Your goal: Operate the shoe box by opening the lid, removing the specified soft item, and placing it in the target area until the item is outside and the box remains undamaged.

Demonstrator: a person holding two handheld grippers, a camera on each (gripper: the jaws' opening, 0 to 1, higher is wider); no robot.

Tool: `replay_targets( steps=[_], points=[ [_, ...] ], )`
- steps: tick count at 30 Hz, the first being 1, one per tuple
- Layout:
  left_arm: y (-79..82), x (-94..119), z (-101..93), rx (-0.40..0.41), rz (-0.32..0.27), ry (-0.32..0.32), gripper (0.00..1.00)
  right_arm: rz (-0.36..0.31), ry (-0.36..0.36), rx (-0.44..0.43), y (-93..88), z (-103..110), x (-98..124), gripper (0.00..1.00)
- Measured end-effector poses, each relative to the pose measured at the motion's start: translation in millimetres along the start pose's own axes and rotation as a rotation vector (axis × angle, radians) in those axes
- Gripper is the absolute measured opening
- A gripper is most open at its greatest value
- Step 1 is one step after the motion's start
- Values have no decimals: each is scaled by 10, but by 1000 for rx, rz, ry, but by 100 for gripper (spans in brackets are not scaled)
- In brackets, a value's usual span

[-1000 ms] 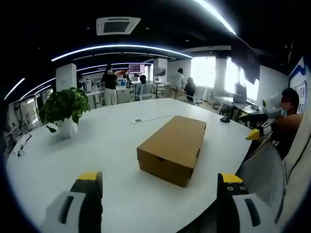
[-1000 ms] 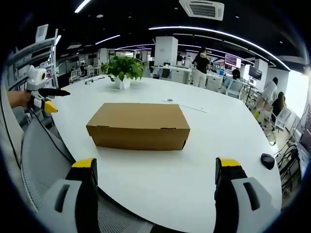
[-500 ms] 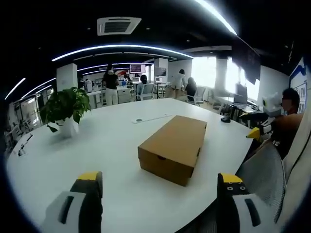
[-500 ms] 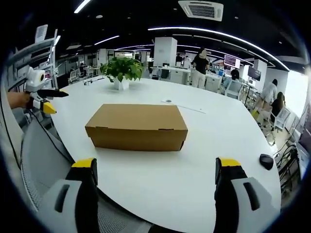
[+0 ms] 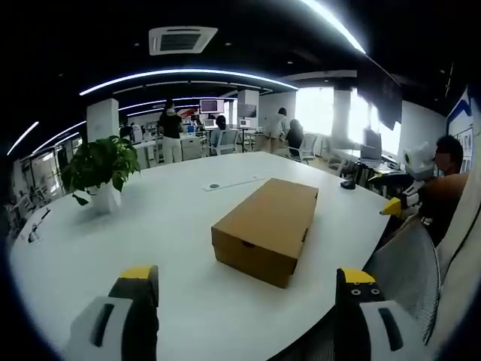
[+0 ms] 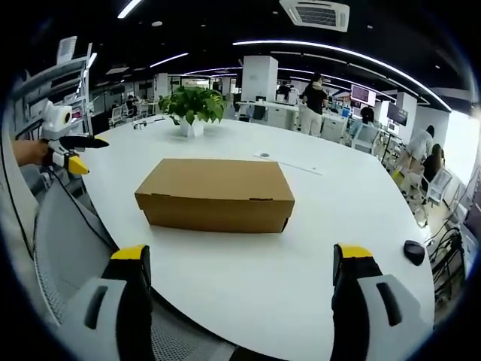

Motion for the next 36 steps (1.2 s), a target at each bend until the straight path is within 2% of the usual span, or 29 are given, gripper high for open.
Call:
replay_targets(
  steps=[22,26,29,36],
  points=[
    [-29,-79,-104,-16,15,4,100,-1,-21,-11,-42,-77,32,96],
    [-67,-102,-134,-17,27,14,98,7,12,5,-33,-62,4,96],
    [-65,-116,-149,-16,25,17,98,19,50,18,-33,-30,-19,87],
    [-75,-164,-164,-6,32,40,96,30,96,42,-36,-2,-123,89]
  ],
)
Point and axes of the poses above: the point that each gripper's makers call its tool centre point, and the gripper's own axes: x roughly backward along the fingers, z roughly to its left, y roughly out of its top, the point moved 3 cm from there along x, roughly backward along the fingers, and after that the axes turned 4 degrees about x, right-handed, at the moved point
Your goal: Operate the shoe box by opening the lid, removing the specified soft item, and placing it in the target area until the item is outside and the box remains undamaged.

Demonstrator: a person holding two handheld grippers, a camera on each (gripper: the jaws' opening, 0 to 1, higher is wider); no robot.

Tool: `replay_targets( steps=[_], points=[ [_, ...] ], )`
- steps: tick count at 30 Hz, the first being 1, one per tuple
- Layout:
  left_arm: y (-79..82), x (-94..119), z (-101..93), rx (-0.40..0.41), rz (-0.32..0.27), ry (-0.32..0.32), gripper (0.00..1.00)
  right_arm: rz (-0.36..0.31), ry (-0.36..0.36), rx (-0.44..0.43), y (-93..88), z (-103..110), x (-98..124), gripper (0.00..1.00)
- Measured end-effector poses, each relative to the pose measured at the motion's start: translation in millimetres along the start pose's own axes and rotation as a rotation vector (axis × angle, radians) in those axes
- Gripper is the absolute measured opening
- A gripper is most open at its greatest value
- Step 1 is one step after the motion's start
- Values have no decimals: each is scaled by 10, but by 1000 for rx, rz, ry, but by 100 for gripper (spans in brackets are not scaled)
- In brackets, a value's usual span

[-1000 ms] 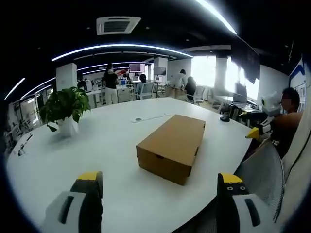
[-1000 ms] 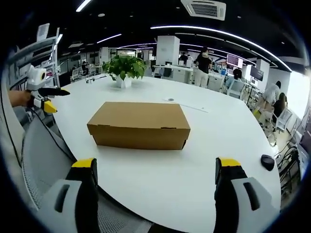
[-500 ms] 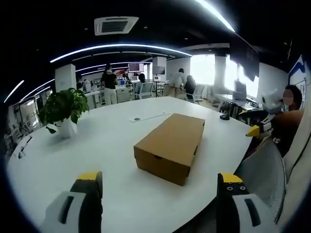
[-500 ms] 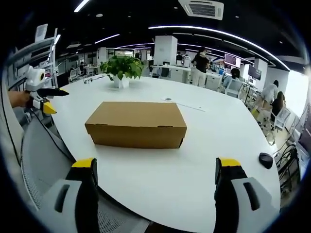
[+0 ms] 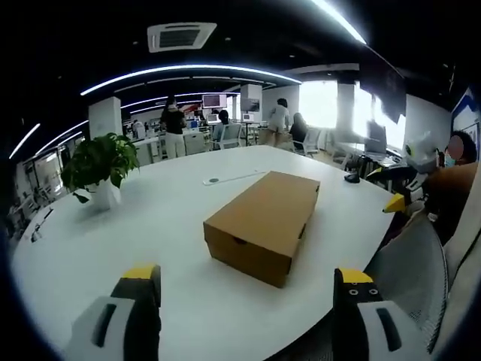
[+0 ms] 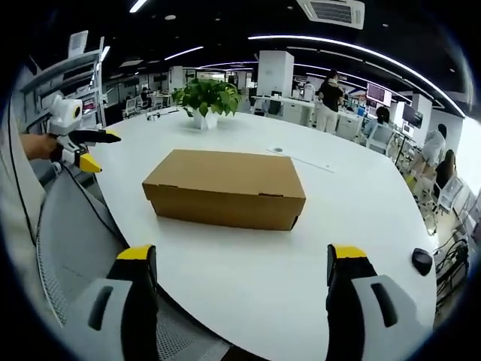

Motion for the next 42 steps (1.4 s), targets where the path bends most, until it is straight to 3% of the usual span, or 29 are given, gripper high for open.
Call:
replay_targets(
  steps=[5,12,20,31,42],
  points=[
    [-24,-49,-136,11,0,-35,92,-26,36,-8,25,-66,-81,86],
    [-55,-155,-268,12,4,-49,89,-9,55,31,-10,-195,-202,84],
    [-103,-223,-224,51,9,27,79,-20,91,91,17,-380,-356,81],
    [-147,-371,-301,34,38,33,75,19,179,152,14,-591,-691,75],
    [-128,-520,-314,67,39,54,72,43,243,223,88,-754,-947,68]
  ],
)
Point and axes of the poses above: the point that each gripper's makers call its tool centre point, and the gripper's own axes: x roughly backward along the fingers, z roughly to its left, y roughly out of its top, the point moved 3 cm from there along x, roughly backward along the fingers, and after that the axes turned 4 degrees about x, right-handed, at the moved point
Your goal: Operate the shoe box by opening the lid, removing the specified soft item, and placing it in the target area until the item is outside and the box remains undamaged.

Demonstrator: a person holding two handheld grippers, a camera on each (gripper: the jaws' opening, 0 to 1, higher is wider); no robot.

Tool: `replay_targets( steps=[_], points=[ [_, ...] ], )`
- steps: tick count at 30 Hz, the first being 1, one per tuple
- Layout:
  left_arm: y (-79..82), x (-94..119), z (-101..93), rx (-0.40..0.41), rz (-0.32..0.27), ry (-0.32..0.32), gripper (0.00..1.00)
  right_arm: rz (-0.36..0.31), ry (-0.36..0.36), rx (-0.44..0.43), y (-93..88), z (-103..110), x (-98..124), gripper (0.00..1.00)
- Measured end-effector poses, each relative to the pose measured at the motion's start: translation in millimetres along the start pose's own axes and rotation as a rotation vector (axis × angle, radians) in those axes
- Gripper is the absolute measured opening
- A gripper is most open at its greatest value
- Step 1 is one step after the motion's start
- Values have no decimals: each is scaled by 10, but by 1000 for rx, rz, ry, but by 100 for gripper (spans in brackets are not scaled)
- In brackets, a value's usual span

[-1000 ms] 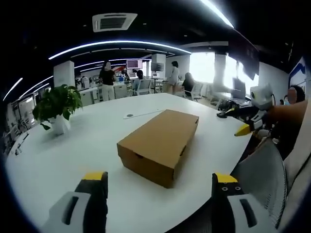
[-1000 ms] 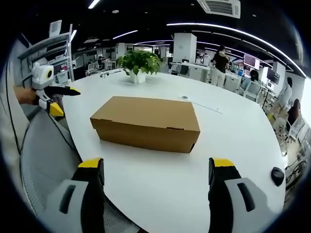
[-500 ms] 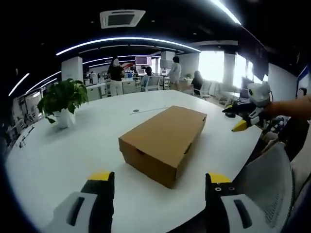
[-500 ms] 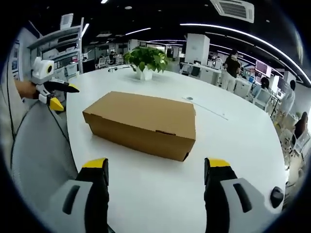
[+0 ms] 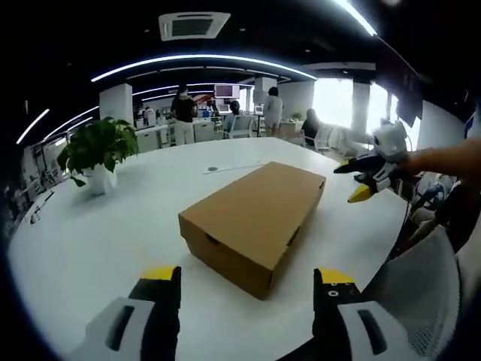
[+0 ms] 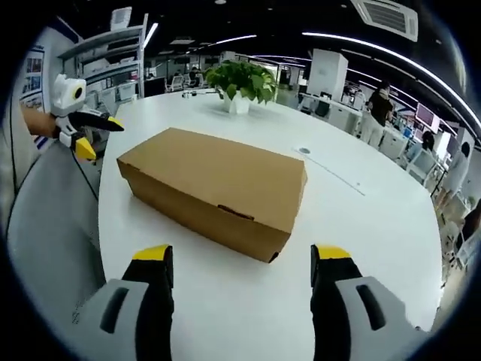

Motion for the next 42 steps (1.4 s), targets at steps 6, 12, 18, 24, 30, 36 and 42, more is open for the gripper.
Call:
replay_targets(
  steps=[6,12,18,24,30,36,42],
  points=[
    [-28,-109,-48,24,5,4,70,11,34,42,27,-111,-118,65],
    [-62,-225,-87,40,19,19,68,21,62,51,63,-205,-253,63],
    [-75,-361,-125,31,28,27,65,51,103,92,84,-242,-402,59],
    [-64,-454,-133,52,32,40,64,74,129,131,88,-243,-488,58],
    [-55,-496,-101,30,34,67,61,88,145,175,87,-249,-550,54],
    [-30,-524,-96,16,32,67,53,91,168,184,71,-233,-550,51],
    [-38,-549,-133,-2,43,71,50,89,178,122,72,-217,-553,51]
  ],
)
Point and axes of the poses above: the point that each gripper's makers call its tool centre point, and the gripper's own axes: x roughly backward along the fingers, z roughly to its left, y roughly out of its top, the point moved 3 cm from there along x, roughly backward along the fingers, and after that the axes turned 4 degrees about x, right-handed, at the moved point
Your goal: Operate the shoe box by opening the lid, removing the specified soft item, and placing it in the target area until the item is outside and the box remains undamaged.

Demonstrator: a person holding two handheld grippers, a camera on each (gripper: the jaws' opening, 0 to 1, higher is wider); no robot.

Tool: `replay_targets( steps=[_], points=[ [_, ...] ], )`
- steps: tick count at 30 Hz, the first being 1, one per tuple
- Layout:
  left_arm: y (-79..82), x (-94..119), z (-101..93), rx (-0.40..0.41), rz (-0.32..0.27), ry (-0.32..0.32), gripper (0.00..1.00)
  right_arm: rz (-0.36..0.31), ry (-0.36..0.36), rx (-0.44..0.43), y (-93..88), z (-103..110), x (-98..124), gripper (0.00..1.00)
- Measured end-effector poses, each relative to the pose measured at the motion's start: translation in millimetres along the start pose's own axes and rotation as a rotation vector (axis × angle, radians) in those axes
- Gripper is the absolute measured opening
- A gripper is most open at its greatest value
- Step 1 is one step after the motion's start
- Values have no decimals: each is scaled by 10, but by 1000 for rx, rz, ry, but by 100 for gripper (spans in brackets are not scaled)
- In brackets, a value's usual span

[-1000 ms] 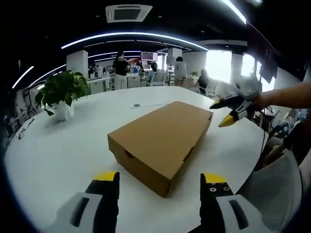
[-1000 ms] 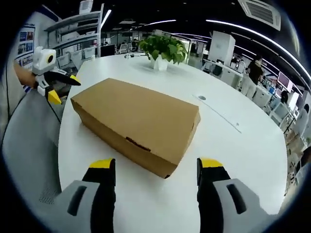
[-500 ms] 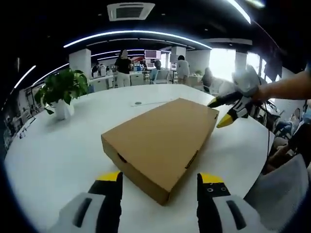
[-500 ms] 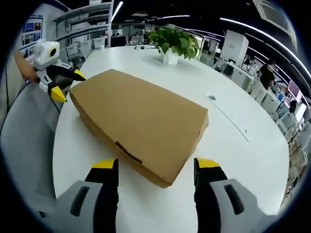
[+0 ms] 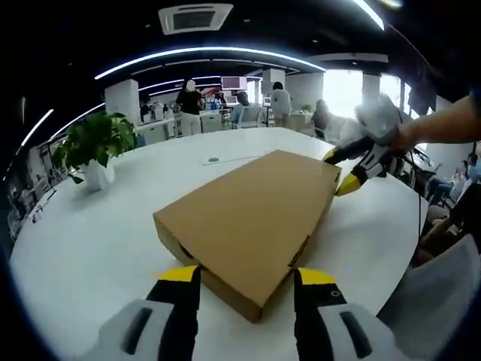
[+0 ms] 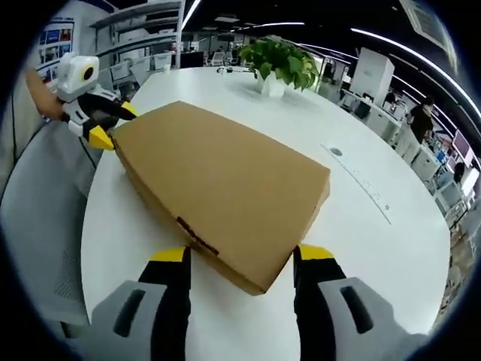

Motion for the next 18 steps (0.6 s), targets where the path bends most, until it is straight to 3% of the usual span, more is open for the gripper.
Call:
replay_targets(
  steps=[7,18],
  points=[
    [-1,-10,26,-22,35,8,51,1,0,-14,17,32,-1,51],
    [-28,4,154,-66,42,36,53,22,-41,-4,52,168,-44,49]
  ],
)
Point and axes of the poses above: the point that each gripper's makers call its tool centre point, and the gripper's own axes: x roughly backward along the fingers, z roughly to its left, y roughly out of its top, the point moved 3 cm from there along x, roughly backward along the fingers, and after that the axes turned 4 degrees about x, right-handed, at the moved point
